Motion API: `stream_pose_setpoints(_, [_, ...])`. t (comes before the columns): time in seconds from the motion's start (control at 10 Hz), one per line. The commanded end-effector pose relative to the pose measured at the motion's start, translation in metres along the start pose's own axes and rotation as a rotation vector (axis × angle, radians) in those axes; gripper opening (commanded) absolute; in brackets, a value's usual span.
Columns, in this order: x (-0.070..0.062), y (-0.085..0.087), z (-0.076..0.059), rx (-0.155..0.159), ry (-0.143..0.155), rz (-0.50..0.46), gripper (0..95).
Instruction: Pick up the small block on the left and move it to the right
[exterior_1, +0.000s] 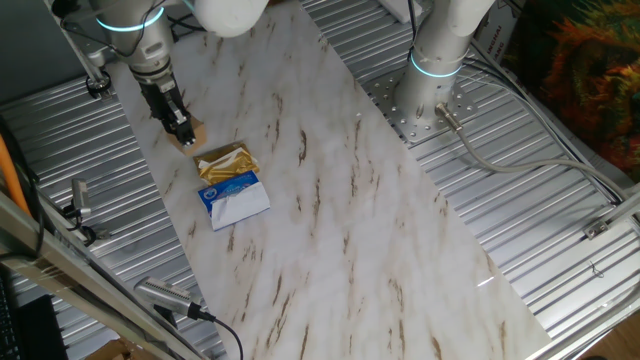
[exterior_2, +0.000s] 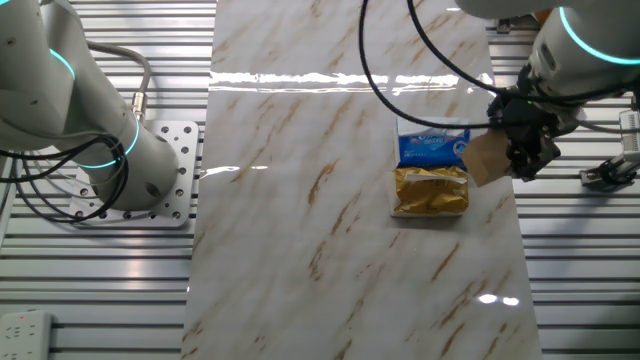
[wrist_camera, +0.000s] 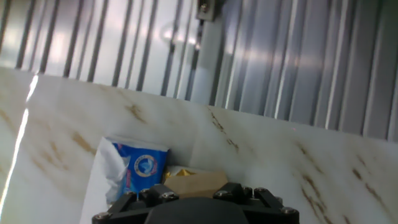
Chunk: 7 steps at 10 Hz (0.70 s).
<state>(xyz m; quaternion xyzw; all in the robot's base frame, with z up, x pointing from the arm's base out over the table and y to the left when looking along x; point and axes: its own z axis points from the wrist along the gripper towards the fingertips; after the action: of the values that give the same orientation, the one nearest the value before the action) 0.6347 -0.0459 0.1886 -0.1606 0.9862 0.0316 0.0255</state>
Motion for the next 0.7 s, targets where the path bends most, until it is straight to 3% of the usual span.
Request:
stream_pose_setpoints(0.1, [0.0004, 0.0009, 0.0001, -0.031, -0.020, -0.137, 0.0])
stream_pose_setpoints(0.7, [0.0004, 0.0009, 0.0001, -0.029, -0.019, -0.173, 0.0])
